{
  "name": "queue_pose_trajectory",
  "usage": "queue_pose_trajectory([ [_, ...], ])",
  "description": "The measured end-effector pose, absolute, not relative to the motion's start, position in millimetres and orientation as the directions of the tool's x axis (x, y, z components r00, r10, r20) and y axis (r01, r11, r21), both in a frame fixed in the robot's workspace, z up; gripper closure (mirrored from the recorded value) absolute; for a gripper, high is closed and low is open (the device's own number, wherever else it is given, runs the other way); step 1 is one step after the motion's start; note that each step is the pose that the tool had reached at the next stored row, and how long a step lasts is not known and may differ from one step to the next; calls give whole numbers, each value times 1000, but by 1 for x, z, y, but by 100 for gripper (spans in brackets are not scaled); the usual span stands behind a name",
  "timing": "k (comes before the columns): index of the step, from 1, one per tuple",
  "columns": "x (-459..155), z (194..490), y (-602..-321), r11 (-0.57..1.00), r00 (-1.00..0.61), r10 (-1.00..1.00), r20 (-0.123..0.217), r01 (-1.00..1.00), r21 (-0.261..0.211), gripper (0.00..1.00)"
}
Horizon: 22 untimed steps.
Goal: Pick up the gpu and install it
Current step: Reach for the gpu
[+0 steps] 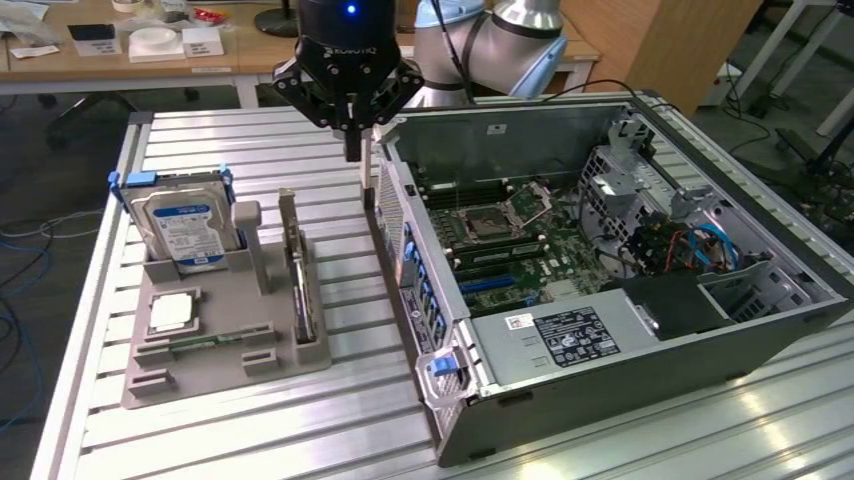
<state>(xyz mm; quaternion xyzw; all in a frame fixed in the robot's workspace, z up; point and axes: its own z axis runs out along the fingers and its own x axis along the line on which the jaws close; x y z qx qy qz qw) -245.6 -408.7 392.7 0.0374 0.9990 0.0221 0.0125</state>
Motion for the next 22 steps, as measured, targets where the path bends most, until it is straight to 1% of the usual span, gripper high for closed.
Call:
queue_pose_trajectory([
  [22, -258, 393, -411, 996, -997, 75, -23, 74, 45, 89],
])
